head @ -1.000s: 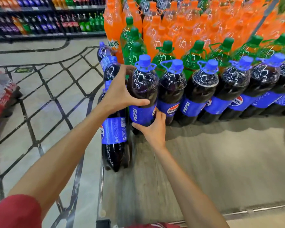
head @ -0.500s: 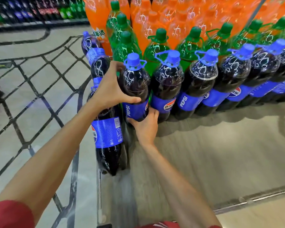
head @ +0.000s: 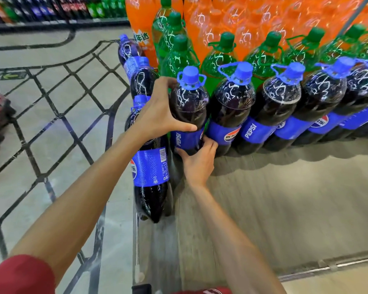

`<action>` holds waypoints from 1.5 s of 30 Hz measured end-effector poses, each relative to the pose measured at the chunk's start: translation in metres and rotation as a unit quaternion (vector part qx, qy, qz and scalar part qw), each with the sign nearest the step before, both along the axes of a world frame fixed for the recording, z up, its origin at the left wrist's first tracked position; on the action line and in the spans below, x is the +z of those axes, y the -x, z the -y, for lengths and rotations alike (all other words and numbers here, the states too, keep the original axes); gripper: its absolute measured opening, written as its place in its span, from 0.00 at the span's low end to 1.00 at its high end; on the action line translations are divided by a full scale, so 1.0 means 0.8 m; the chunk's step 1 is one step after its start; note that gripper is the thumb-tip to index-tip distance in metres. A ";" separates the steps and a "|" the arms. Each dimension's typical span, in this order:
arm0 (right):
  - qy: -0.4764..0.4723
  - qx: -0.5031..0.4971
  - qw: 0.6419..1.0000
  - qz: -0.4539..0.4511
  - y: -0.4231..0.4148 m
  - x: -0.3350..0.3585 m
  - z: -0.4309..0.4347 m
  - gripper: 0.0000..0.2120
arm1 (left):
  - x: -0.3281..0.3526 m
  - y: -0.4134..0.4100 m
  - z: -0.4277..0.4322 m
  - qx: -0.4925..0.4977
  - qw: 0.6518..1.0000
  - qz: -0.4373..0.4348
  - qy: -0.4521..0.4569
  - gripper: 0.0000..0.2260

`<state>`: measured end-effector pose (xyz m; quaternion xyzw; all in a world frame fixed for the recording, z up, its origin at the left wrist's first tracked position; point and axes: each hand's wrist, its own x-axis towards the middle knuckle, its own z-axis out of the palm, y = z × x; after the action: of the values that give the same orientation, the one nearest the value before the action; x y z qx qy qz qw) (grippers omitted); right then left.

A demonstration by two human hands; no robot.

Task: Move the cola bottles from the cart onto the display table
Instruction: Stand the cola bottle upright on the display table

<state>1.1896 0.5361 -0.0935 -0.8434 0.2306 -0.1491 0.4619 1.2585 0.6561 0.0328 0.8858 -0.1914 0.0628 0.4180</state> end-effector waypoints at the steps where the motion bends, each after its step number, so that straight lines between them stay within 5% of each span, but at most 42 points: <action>1: 0.003 0.004 1.000 -0.001 0.000 0.000 0.001 0.40 | 0.000 0.001 0.000 0.001 1.000 -0.002 -0.001 0.49; 20: -0.038 0.064 0.997 0.035 0.008 -0.003 0.015 0.38 | 0.003 0.023 0.005 0.037 0.998 -0.009 -0.049 0.50; 29: 0.001 0.201 0.977 -0.068 0.025 0.032 0.075 0.31 | 0.027 0.065 0.016 0.092 0.978 -0.023 -0.185 0.47; 36: 0.147 0.264 0.939 -0.166 0.048 0.074 0.143 0.30 | 0.034 0.119 -0.003 0.100 0.953 0.032 -0.285 0.23; 45: 0.359 0.290 0.849 -0.258 0.099 0.135 0.193 0.32 | 0.023 0.145 0.065 -0.024 0.854 0.019 -0.520 0.24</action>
<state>1.1101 0.3818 0.0145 -0.9870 0.0170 0.1421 0.0733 1.1424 0.6042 0.0512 0.9678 -0.2249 -0.0390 -0.1056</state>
